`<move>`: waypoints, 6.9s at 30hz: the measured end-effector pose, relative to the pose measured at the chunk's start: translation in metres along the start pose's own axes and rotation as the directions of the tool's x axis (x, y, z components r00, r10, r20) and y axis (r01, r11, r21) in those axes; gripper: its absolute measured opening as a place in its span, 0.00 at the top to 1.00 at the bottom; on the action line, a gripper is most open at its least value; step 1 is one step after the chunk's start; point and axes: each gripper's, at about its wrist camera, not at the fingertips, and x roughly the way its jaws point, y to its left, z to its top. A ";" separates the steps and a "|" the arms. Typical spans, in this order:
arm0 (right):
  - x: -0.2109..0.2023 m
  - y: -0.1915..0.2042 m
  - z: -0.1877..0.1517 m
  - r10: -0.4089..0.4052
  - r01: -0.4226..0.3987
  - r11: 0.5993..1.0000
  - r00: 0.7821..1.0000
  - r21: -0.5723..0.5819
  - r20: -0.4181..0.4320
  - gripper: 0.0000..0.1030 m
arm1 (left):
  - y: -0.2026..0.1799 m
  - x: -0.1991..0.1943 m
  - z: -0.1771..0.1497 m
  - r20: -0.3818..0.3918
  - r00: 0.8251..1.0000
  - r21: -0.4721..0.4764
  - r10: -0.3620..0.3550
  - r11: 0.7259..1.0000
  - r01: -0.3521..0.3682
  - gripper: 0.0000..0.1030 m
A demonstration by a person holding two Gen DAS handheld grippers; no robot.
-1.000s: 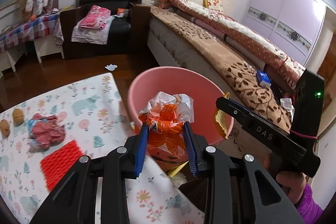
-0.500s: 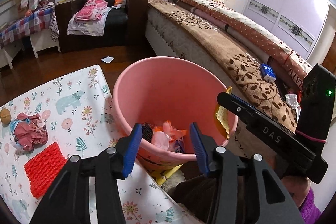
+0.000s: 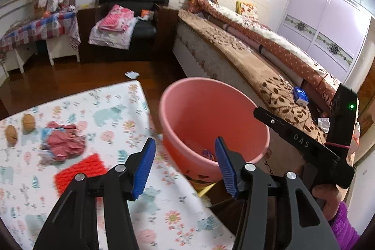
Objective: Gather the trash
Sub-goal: 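Open both grippers to drop the items into the bucket, then move both grippers back to the table toward the yellow items, then grasp the yellow foam net with the left gripper while the right grasps the yellow wrapper, then carry the yellow foam net and yellow wrapper over the pink bucket, then open both grippers to drop the yellow items into the bucket, then move both grippers back over the table toward the red foam net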
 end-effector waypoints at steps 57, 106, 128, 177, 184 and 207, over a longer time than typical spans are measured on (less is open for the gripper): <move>0.010 0.238 -0.167 0.095 -0.462 0.660 0.833 -0.592 -0.545 0.54 | 0.149 -0.171 -0.207 -0.244 0.956 -0.127 0.166 0.971 -0.201 0.70; -0.011 0.115 -0.040 0.273 -0.301 0.944 0.942 -0.132 -0.197 0.85 | 0.103 -0.120 -0.047 0.089 0.984 -0.126 0.157 0.981 -0.146 0.91; -0.013 0.029 -0.006 0.147 -0.147 0.989 0.988 -0.005 -0.053 0.85 | 0.015 -0.028 0.015 0.083 0.996 0.005 0.011 1.000 -0.011 0.91; 0.016 -0.011 -0.009 0.016 -0.012 0.996 0.999 0.091 -0.044 0.65 | -0.028 0.065 0.013 -0.059 0.998 0.017 -0.021 1.000 0.022 0.57; 0.009 -0.006 -0.008 0.004 -0.001 0.997 0.999 0.076 -0.040 0.64 | -0.023 0.048 0.011 -0.040 0.999 0.005 -0.028 1.000 0.028 0.56; -0.028 0.083 -0.047 0.097 -0.106 0.992 0.987 -0.065 -0.129 0.64 | 0.056 -0.057 -0.020 0.045 0.996 -0.109 0.081 0.991 -0.076 0.56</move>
